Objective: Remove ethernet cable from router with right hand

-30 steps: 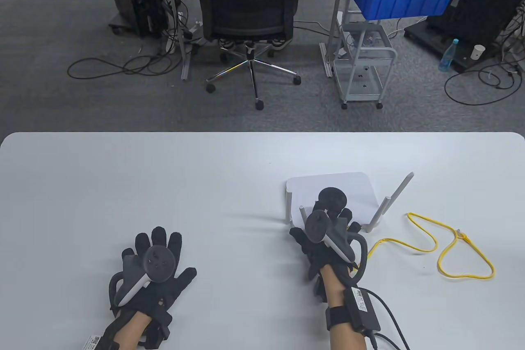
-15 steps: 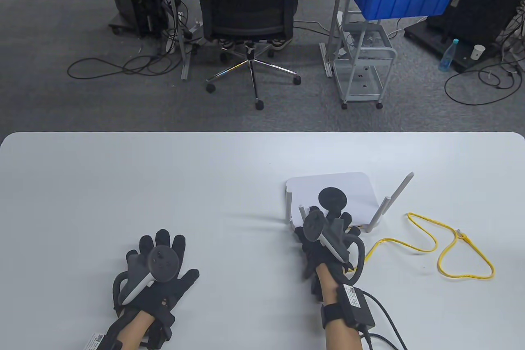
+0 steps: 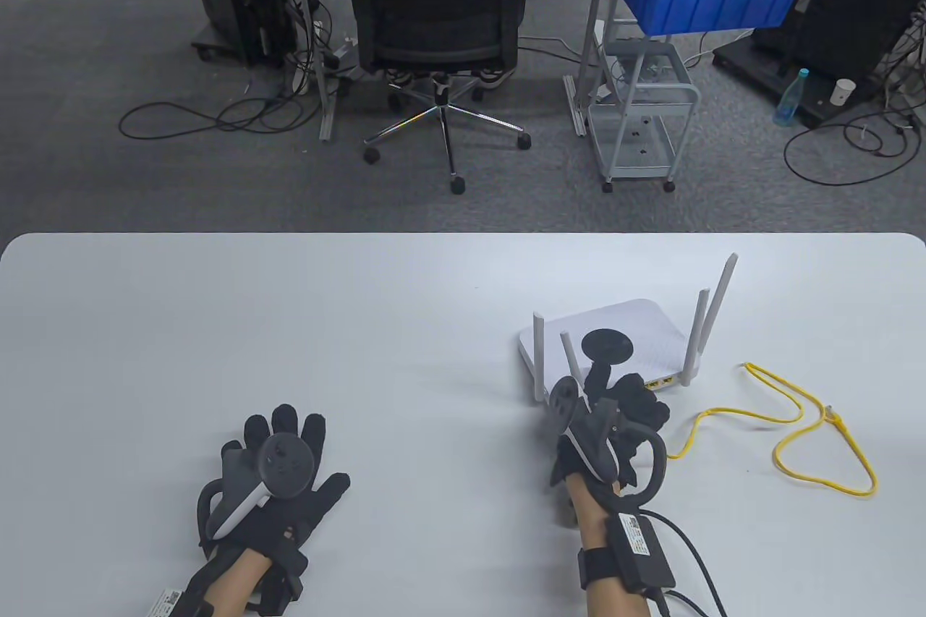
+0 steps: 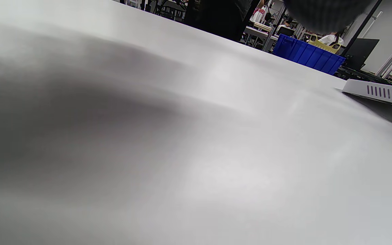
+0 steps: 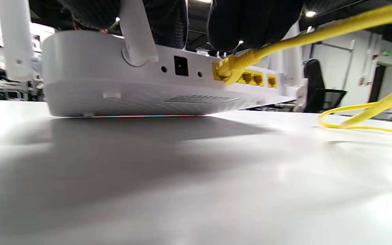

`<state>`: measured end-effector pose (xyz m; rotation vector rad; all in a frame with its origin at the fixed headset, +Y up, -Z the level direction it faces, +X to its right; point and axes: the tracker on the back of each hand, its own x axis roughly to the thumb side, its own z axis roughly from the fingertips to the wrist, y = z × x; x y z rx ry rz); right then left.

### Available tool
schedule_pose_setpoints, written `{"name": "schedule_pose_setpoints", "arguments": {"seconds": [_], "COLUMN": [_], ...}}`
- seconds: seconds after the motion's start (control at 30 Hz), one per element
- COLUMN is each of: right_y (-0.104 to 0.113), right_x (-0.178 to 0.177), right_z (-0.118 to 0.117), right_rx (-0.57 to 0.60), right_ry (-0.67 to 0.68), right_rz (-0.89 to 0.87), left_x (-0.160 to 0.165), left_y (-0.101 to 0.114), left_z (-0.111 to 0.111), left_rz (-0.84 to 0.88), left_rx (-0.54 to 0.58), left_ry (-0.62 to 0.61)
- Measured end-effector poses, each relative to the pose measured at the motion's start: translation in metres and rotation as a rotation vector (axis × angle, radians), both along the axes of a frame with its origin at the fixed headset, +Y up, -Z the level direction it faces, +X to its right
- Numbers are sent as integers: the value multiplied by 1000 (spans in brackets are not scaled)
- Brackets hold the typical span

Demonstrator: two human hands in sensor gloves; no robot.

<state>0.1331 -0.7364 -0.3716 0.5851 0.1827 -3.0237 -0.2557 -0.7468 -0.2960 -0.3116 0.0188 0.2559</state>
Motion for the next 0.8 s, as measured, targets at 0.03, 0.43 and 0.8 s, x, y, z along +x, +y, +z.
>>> {"name": "schedule_pose_setpoints", "arguments": {"seconds": [0.03, 0.43, 0.8], "right_y": [2, 8, -8], "right_x": [3, 67, 96], "right_z": [2, 30, 50], "right_rx": [-9, 36, 269], "right_ry": [-13, -162, -202], "right_rz": [4, -584, -956], "left_x": [0, -3, -5], "left_y": [0, 0, -1], "left_z": [0, 2, 3], "left_rz": [0, 9, 17], "left_rx": [1, 3, -1], "left_ry": [1, 10, 15]}}
